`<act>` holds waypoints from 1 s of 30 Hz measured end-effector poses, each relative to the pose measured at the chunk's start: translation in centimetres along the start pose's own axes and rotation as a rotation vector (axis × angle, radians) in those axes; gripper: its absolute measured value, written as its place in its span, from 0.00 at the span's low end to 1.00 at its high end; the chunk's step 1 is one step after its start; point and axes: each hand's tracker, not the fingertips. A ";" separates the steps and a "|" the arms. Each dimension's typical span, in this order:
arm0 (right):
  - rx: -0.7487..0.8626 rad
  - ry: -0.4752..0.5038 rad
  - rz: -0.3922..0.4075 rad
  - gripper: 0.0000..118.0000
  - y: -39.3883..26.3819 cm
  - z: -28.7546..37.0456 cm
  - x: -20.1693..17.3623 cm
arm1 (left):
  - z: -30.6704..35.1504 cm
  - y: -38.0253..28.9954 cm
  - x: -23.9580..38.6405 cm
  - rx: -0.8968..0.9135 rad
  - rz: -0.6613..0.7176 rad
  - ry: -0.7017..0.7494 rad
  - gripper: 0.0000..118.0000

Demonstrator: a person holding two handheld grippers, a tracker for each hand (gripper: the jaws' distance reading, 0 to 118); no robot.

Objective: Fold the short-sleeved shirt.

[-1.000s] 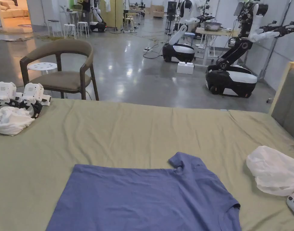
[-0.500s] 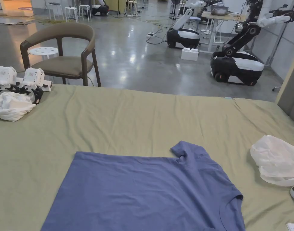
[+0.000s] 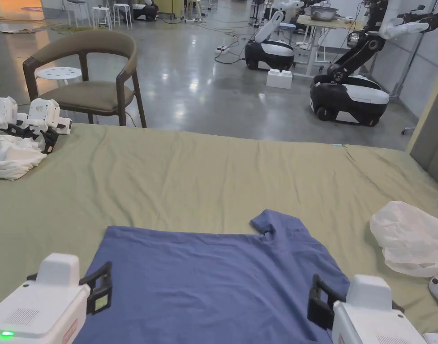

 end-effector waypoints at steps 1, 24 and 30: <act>0.055 -0.002 -0.009 0.62 0.9 0.1 -0.6 | 0.2 1.0 0.6 0.047 -0.011 0.012 0.47; 0.277 0.075 0.011 0.00 4.6 -0.3 -4.0 | 2.5 2.3 -1.9 0.030 -0.032 0.067 0.00; 0.211 0.106 0.032 0.00 2.5 -1.0 -4.4 | 3.0 -4.7 -7.5 -0.322 0.075 -0.033 0.00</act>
